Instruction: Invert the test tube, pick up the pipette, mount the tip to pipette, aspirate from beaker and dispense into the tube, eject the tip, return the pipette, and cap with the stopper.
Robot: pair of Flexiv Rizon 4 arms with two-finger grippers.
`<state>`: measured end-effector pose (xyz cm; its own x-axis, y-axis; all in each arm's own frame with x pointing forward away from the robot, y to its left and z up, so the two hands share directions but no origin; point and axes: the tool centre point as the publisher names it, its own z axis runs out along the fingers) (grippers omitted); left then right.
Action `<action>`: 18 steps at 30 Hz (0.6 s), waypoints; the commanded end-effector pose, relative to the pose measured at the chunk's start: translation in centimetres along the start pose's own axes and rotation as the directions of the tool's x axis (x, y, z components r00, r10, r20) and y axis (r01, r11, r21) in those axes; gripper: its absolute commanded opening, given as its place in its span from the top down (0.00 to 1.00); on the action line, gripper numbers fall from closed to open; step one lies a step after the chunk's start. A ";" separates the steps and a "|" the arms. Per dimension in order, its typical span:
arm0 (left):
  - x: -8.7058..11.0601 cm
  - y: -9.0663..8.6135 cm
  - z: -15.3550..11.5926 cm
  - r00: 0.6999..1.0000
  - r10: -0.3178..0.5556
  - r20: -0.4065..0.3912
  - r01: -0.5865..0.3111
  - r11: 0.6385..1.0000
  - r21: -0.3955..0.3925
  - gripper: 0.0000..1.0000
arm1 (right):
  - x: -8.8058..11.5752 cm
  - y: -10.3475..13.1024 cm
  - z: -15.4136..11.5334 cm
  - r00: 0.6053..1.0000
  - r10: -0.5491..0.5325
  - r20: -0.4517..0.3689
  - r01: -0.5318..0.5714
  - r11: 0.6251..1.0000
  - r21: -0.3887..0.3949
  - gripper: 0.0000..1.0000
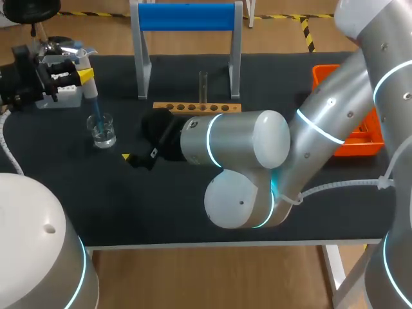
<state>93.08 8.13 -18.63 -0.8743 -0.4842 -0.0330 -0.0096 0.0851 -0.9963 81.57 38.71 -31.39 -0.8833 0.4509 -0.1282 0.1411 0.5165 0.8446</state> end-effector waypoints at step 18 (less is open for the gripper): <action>0.1 -0.1 0.0 1.000 0.001 0.007 -0.001 1.000 0.004 1.00 | -0.5 0.5 -1.6 1.000 0.005 -0.023 -0.006 1.000 -0.027 0.00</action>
<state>93.08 8.14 -18.58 -0.8734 -0.4859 -0.0333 -0.0076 0.0819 -0.9966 81.21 38.56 -30.59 -0.8834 0.4514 -0.1254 0.1328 0.4979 0.8570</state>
